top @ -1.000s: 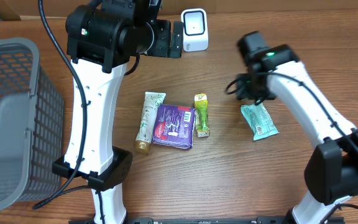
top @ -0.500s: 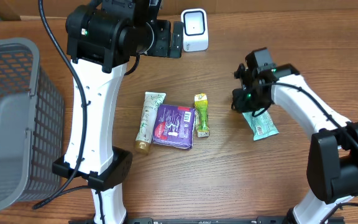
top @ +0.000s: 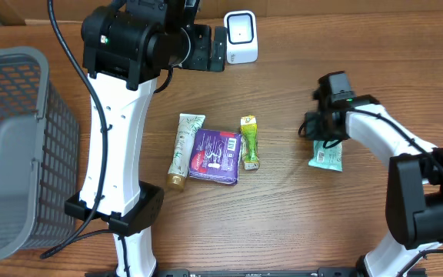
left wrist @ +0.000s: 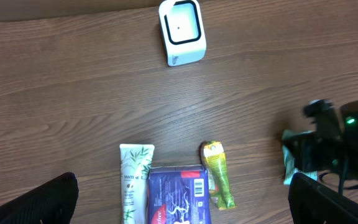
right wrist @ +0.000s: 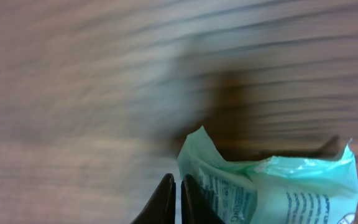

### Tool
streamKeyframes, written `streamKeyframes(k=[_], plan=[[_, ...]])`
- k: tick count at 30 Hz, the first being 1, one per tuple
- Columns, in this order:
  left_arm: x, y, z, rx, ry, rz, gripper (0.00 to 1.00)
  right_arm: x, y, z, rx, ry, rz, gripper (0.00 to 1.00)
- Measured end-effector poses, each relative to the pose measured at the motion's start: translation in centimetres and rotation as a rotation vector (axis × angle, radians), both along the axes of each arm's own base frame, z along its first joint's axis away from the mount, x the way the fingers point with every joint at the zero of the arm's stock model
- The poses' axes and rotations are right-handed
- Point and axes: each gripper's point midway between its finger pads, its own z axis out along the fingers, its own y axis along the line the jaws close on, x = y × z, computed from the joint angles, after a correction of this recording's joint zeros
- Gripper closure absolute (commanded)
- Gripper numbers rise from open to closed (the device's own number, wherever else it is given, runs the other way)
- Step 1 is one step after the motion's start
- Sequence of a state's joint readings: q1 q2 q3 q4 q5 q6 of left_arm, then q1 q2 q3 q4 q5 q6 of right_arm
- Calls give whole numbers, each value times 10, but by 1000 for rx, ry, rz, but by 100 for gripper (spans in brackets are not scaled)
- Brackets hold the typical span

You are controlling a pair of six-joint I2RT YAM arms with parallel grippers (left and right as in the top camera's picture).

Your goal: Scan the item barcode

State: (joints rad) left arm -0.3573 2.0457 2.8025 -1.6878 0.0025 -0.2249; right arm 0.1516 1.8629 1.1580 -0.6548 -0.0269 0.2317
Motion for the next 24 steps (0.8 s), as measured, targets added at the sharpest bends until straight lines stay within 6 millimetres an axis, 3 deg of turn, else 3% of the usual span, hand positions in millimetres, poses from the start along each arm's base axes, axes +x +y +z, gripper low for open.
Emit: streamKeyframes(k=[5,10,12,14,17,21,24], plan=[[0,0,0,0,0,0,1,9,-39,1,47,-3,-342,94],[0,0,0,0,0,0,0,3,-59,8,71,52,-483,92],[0,0,0,0,0,0,0,7,-67,19,75,56,-514,84],[0,0,0,0,0,0,0,13,-77,29,72,42,-538,70],[0,0,0,0,0,0,1,22,-94,40,59,7,-560,65],[0,0,0,0,0,0,0,-2,-107,36,24,98,-556,72],[0,0,0,0,0,0,0,-31,-106,32,5,216,-528,79]])
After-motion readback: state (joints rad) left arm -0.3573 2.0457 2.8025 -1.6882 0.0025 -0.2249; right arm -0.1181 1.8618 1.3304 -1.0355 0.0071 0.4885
